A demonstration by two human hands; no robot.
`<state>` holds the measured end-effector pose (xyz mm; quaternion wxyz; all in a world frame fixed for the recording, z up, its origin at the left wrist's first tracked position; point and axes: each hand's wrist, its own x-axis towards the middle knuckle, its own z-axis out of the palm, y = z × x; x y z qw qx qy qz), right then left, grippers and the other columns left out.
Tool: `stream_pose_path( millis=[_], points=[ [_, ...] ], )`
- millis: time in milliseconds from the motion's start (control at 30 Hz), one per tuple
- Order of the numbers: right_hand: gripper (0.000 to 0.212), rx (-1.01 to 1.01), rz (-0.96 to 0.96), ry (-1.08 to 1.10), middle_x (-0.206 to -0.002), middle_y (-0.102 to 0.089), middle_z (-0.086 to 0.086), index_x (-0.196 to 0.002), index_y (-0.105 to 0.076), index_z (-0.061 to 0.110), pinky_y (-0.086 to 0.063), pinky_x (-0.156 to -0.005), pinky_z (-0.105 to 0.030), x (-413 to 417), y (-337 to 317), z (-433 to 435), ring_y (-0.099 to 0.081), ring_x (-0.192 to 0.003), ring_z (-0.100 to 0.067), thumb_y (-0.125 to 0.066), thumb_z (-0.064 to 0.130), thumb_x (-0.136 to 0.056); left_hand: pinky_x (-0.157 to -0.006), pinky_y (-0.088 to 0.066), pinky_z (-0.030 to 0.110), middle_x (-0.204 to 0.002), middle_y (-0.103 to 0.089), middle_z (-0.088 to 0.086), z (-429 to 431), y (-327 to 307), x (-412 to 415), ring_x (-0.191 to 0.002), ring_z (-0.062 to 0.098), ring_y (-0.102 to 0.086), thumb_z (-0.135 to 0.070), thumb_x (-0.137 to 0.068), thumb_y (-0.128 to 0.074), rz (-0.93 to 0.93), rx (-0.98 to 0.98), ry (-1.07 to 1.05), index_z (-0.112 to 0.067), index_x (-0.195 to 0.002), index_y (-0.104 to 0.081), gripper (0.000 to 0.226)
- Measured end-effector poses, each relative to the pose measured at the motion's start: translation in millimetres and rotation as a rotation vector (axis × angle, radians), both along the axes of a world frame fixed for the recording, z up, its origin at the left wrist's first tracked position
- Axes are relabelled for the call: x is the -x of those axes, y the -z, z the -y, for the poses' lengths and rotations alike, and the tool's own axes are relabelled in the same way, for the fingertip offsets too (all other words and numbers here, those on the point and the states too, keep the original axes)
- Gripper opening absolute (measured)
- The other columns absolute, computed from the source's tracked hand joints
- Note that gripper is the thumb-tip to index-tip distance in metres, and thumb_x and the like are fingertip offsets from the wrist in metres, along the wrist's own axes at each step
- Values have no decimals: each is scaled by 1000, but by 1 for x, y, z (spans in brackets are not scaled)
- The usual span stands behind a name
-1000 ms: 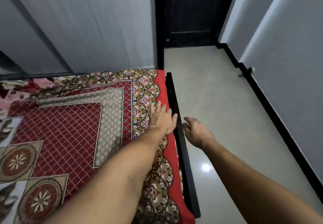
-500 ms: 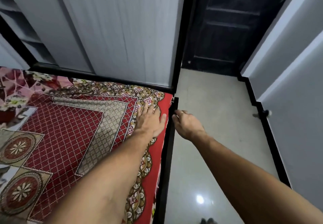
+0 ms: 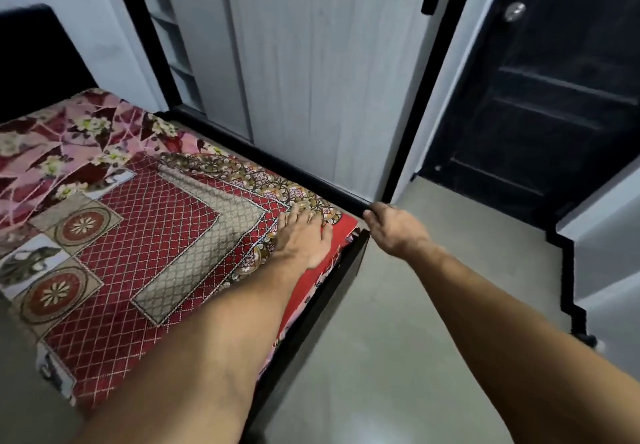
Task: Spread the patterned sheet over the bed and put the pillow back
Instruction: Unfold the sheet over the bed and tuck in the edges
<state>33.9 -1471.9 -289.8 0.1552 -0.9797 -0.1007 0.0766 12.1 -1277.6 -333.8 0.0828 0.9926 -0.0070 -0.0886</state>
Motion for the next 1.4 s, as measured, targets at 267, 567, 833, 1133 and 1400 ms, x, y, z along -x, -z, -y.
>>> stream_pose_path(
  millis=[267,567,833,1133,1400],
  points=[
    [44,-34,10,-212,-119,-68,-17,-120,-61,11,-51,-88,-39,-68,-21,15,-63,-107,-36,-32,42,-107,-123,4,52,-166,-11,9,35,-14,-32,-153,28,4,-50,-105,-16,11,-42,-141,-17,-156,-25,61],
    [42,3,-49,-336,-119,-68,-15,-117,-62,16,-52,-93,-42,-201,-4,29,-62,-112,-34,-32,44,-106,-123,0,54,-165,-13,12,43,3,-140,-153,30,2,-49,-105,-13,16,-75,-270,-16,-155,-27,62],
    [40,17,-45,-470,-124,-66,-16,-117,-61,20,-50,-95,-41,-318,-13,-6,-61,-115,-36,-32,44,-106,-123,-6,52,-162,-28,10,33,-13,-245,-152,28,-11,-49,-103,-17,121,-69,-423,-15,-151,-38,62],
    [42,-3,-19,-717,-118,-67,-15,-115,-62,12,-51,-91,-41,-426,-15,-48,-62,-108,-34,-33,41,-106,-123,-2,53,-165,-18,8,21,-26,-322,-154,27,-4,-53,-103,-10,72,-82,-657,-17,-155,-29,66],
    [44,62,-28,-968,-127,-61,-17,-128,-57,9,-48,-97,-44,-529,-6,-52,-58,-117,-35,-36,40,-106,-123,-1,55,-165,-11,10,39,-18,-387,-153,28,4,-57,-102,-7,2,-76,-906,-18,-156,-23,69]
  ],
)
